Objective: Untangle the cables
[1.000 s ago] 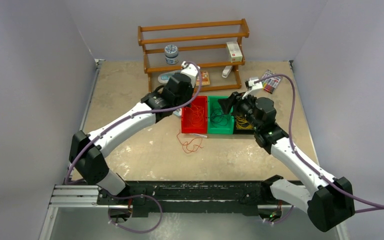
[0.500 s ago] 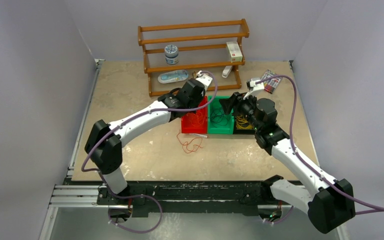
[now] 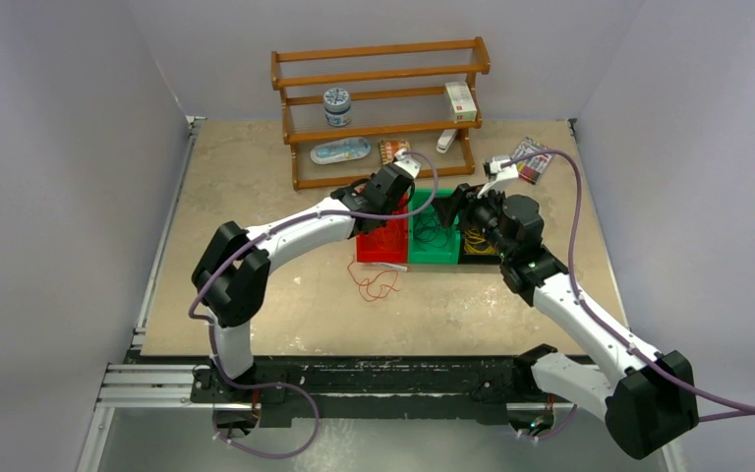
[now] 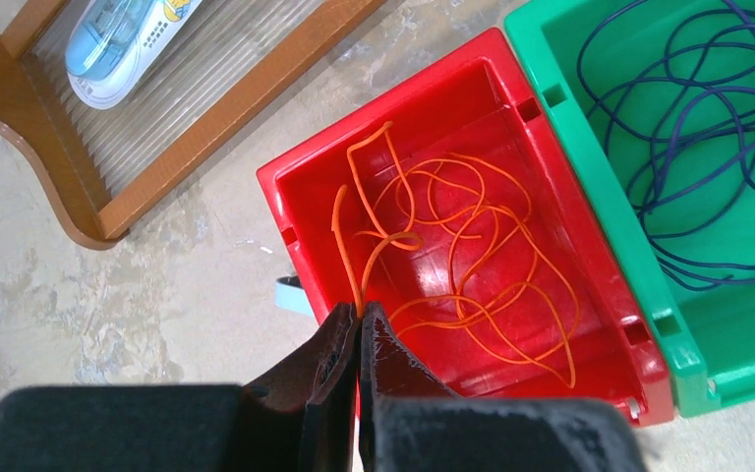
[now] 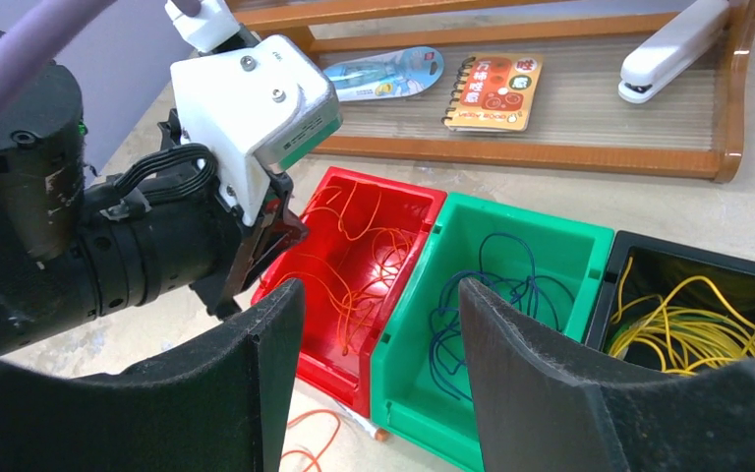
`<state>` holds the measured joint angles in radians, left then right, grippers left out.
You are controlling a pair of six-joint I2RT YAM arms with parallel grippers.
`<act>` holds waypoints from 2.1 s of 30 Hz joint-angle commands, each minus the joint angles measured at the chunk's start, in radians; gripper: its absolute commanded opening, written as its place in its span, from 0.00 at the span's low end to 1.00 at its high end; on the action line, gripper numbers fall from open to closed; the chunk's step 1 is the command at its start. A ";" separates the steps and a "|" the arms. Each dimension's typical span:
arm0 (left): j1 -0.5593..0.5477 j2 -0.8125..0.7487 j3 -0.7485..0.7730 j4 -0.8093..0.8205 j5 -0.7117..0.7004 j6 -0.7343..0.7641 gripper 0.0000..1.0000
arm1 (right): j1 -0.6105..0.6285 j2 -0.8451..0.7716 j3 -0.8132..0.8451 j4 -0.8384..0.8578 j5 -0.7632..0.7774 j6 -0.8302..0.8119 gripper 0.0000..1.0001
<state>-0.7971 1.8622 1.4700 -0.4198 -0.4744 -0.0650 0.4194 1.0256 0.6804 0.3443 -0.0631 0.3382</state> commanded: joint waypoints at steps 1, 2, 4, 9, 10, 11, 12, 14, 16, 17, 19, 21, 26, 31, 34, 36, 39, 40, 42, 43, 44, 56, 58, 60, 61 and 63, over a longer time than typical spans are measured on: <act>0.001 0.015 0.050 0.070 -0.054 0.024 0.00 | -0.004 -0.004 -0.009 0.050 0.006 0.002 0.61; 0.001 0.022 0.048 0.074 -0.049 0.022 0.00 | -0.004 -0.004 -0.010 0.052 0.006 0.004 0.62; 0.001 0.036 0.041 0.084 -0.037 0.015 0.00 | -0.004 -0.006 -0.012 0.052 0.008 0.007 0.62; 0.001 0.058 0.016 0.107 -0.001 -0.016 0.00 | -0.004 -0.016 -0.019 0.051 0.015 0.010 0.62; 0.001 0.060 0.010 0.112 0.010 -0.023 0.00 | -0.004 -0.015 -0.019 0.051 0.016 0.010 0.62; 0.001 0.064 0.003 0.116 0.020 -0.030 0.00 | -0.004 -0.015 -0.019 0.051 0.016 0.010 0.62; 0.000 0.068 -0.001 0.122 0.033 -0.039 0.00 | -0.004 -0.014 -0.020 0.051 0.016 0.011 0.62; 0.001 0.077 -0.009 0.129 0.053 -0.054 0.00 | -0.003 -0.012 -0.021 0.052 0.013 0.011 0.62; 0.001 0.087 -0.015 0.139 0.065 -0.065 0.00 | -0.004 -0.013 -0.022 0.053 0.013 0.014 0.62; 0.001 0.093 -0.015 0.142 0.070 -0.069 0.00 | -0.004 -0.013 -0.023 0.055 0.013 0.015 0.62; 0.002 0.108 -0.016 0.146 0.075 -0.073 0.00 | -0.004 -0.015 -0.025 0.056 0.012 0.016 0.62; 0.001 0.125 -0.014 0.146 0.075 -0.074 0.00 | -0.004 -0.018 -0.028 0.055 0.013 0.018 0.62; 0.000 0.153 -0.018 0.149 0.079 -0.082 0.00 | -0.004 -0.030 -0.031 0.049 0.018 0.019 0.62; 0.001 0.160 -0.031 0.158 0.092 -0.100 0.04 | -0.004 -0.038 -0.038 0.046 0.024 0.021 0.62; 0.001 0.156 -0.039 0.169 0.108 -0.107 0.09 | -0.004 -0.035 -0.038 0.047 0.024 0.019 0.62; 0.002 0.152 -0.039 0.172 0.113 -0.111 0.12 | -0.004 -0.033 -0.035 0.046 0.024 0.020 0.62; 0.001 0.139 -0.040 0.169 0.113 -0.114 0.18 | -0.004 -0.032 -0.036 0.046 0.025 0.022 0.62; 0.001 0.133 -0.040 0.170 0.114 -0.116 0.20 | -0.004 -0.033 -0.038 0.046 0.026 0.022 0.62; 0.001 0.120 -0.039 0.171 0.111 -0.118 0.26 | -0.004 -0.034 -0.039 0.046 0.027 0.022 0.62; 0.001 0.112 -0.039 0.170 0.111 -0.119 0.28 | -0.004 -0.033 -0.039 0.046 0.028 0.022 0.62; 0.001 0.105 -0.038 0.169 0.109 -0.119 0.30 | -0.004 -0.032 -0.038 0.047 0.028 0.022 0.62; 0.002 0.046 -0.047 0.169 0.083 -0.126 0.49 | -0.004 -0.026 -0.036 0.052 0.020 0.024 0.62; 0.001 0.037 -0.044 0.168 0.086 -0.127 0.50 | -0.004 -0.027 -0.035 0.053 0.022 0.023 0.62; 0.002 0.023 -0.043 0.166 0.089 -0.126 0.53 | -0.004 -0.026 -0.036 0.054 0.023 0.024 0.62; 0.001 0.015 -0.042 0.165 0.089 -0.126 0.55 | -0.004 -0.024 -0.036 0.055 0.023 0.024 0.63; 0.002 0.000 -0.042 0.163 0.091 -0.125 0.59 | -0.004 -0.020 -0.036 0.059 0.022 0.026 0.62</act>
<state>-0.7971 1.9488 1.4265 -0.2855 -0.3740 -0.1761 0.4187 1.0119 0.6456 0.3492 -0.0505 0.3515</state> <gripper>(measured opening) 0.556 0.624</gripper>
